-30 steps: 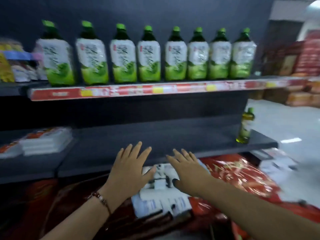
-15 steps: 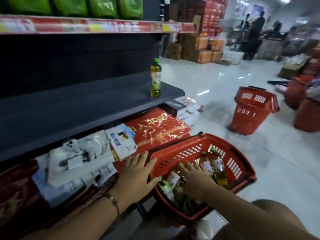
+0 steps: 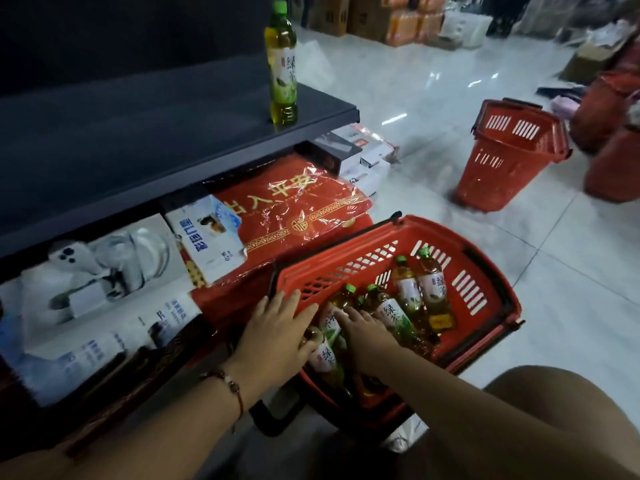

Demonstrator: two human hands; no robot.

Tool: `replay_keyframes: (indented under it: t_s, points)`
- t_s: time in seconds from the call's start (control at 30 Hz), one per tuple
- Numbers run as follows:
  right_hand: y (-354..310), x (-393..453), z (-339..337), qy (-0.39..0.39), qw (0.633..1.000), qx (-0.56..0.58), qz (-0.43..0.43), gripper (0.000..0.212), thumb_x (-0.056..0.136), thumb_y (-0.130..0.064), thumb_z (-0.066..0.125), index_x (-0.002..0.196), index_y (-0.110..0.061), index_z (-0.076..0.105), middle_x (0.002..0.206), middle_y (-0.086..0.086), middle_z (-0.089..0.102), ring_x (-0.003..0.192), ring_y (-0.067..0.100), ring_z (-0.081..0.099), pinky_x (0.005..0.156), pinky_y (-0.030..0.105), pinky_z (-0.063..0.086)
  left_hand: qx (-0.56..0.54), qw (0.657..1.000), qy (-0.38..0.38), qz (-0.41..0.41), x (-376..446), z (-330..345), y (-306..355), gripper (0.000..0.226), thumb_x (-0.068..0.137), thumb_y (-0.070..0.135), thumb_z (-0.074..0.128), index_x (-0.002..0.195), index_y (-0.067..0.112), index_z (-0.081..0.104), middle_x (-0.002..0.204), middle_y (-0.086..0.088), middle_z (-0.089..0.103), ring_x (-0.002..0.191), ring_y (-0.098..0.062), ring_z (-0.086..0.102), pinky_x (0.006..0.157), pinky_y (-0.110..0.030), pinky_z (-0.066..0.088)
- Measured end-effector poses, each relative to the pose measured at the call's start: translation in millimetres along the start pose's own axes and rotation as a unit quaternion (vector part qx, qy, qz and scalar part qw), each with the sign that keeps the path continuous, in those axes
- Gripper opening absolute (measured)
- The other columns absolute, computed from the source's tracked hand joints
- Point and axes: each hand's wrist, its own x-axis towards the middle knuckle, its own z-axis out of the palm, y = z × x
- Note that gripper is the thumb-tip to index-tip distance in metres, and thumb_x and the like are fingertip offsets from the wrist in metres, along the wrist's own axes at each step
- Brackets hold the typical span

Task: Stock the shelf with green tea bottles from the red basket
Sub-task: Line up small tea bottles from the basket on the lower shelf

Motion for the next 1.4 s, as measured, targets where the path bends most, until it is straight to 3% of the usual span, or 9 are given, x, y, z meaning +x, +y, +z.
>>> replay_keyframes:
  t_s: [0.13, 0.33, 0.5, 0.83, 0.97, 1.03, 1.2, 1.27, 1.4]
  points:
    - [-20, 46, 30, -0.039, 0.998, 0.056, -0.005, 0.087, 0.093, -0.037, 0.061, 0.158, -0.02, 0.005, 0.164, 0.009, 0.013, 0.145, 0.034, 0.029, 0.113, 0.048, 0.035, -0.005, 1.0, -0.01, -0.012, 0, 11, -10, 0.067, 0.101, 0.052, 0.04, 0.158, 0.031, 0.013, 0.167, -0.009, 0.008, 0.153, -0.03, 0.008, 0.124, -0.047, 0.007]
    - [-31, 81, 65, -0.06, 0.977, 0.195, 0.055, 0.085, 0.095, -0.036, 0.055, 0.158, -0.018, 0.001, 0.16, 0.017, 0.024, 0.139, 0.035, 0.039, 0.107, 0.044, 0.038, -0.018, 1.0, -0.011, -0.017, 0, 22, -18, 0.067, 0.099, 0.051, 0.043, 0.157, 0.032, 0.016, 0.166, -0.007, 0.012, 0.152, -0.029, 0.012, 0.123, -0.044, 0.008]
    - [-25, 80, 69, -0.032, 0.987, 0.153, 0.042, 0.048, 0.094, -0.031, 0.053, 0.134, -0.013, 0.032, 0.129, 0.018, 0.056, 0.11, 0.037, 0.06, 0.082, 0.041, 0.047, -0.035, 0.999, -0.02, -0.011, 3, 25, -16, 0.067, 0.1, 0.05, 0.044, 0.158, 0.031, 0.016, 0.166, -0.006, 0.012, 0.152, -0.028, 0.011, 0.123, -0.044, 0.008]
    - [-15, 10, -23, 0.147, 0.906, 0.396, -0.012, 0.048, 0.085, -0.035, 0.074, 0.118, -0.026, 0.041, 0.107, -0.006, 0.067, 0.096, 0.012, 0.067, 0.088, 0.039, 0.056, -0.124, 0.992, 0.013, -0.025, 8, 16, -15, 0.082, 0.095, 0.056, 0.051, 0.159, 0.026, 0.009, 0.164, -0.008, 0.02, 0.15, -0.026, 0.02, 0.121, -0.041, 0.02]
    - [-15, -28, -76, 0.181, 0.882, 0.426, -0.083, 0.062, 0.08, -0.046, 0.076, 0.128, -0.03, 0.041, 0.113, -0.012, 0.067, 0.098, 0.005, 0.068, 0.085, 0.033, 0.059, -0.378, 0.925, 0.026, -0.03, 8, 14, -4, 0.101, 0.08, 0.062, 0.068, 0.156, 0.041, 0.006, 0.158, 0.01, 0.034, 0.141, -0.014, 0.039, 0.11, -0.039, 0.041]
    - [-17, -43, -91, 0.2, 0.864, 0.453, -0.093, 0.062, 0.079, -0.046, 0.077, 0.128, -0.03, 0.044, 0.114, -0.011, 0.067, 0.099, 0.004, 0.069, 0.084, 0.027, 0.058, -0.489, 0.87, 0.041, -0.038, 5, 12, 5, 0.092, 0.077, 0.054, 0.077, 0.15, 0.045, 0.022, 0.136, 0.02, 0.055, 0.122, -0.002, 0.054, 0.092, -0.022, 0.048]
    - [-26, -60, -98, 0.169, 0.811, 0.553, -0.088, 0.034, 0.094, -0.043, 0.058, 0.124, -0.03, 0.049, 0.111, -0.018, 0.063, 0.092, -0.01, 0.065, 0.074, 0.008, 0.051, -0.557, 0.818, 0.089, -0.112, 2, 5, 13, 0.062, 0.068, 0.043, 0.084, 0.122, 0.038, 0.052, 0.103, 0.016, 0.068, 0.094, -0.002, 0.065, 0.079, -0.026, 0.054]
    - [-30, -56, -90, 0.163, 0.824, 0.541, -0.049, 0.037, 0.1, -0.051, 0.037, 0.129, -0.03, 0.047, 0.109, -0.027, 0.056, 0.089, -0.016, 0.058, 0.074, 0.006, 0.045, -0.559, 0.811, 0.093, -0.145, 2, 4, 9, 0.058, 0.062, 0.048, 0.08, 0.114, 0.035, 0.058, 0.098, 0.014, 0.07, 0.089, -0.005, 0.067, 0.08, -0.032, 0.056]
    - [-7, -13, -29, 0.046, 0.973, 0.217, 0.063, 0.065, 0.098, -0.056, 0.044, 0.15, -0.019, 0.032, 0.138, 0.008, 0.055, 0.113, 0.023, 0.06, 0.094, 0.038, 0.049, -0.539, 0.817, 0.095, -0.183, 3, 6, -8, 0.057, 0.062, 0.05, 0.08, 0.111, 0.031, 0.059, 0.097, 0.012, 0.069, 0.089, -0.008, 0.067, 0.077, -0.03, 0.053]
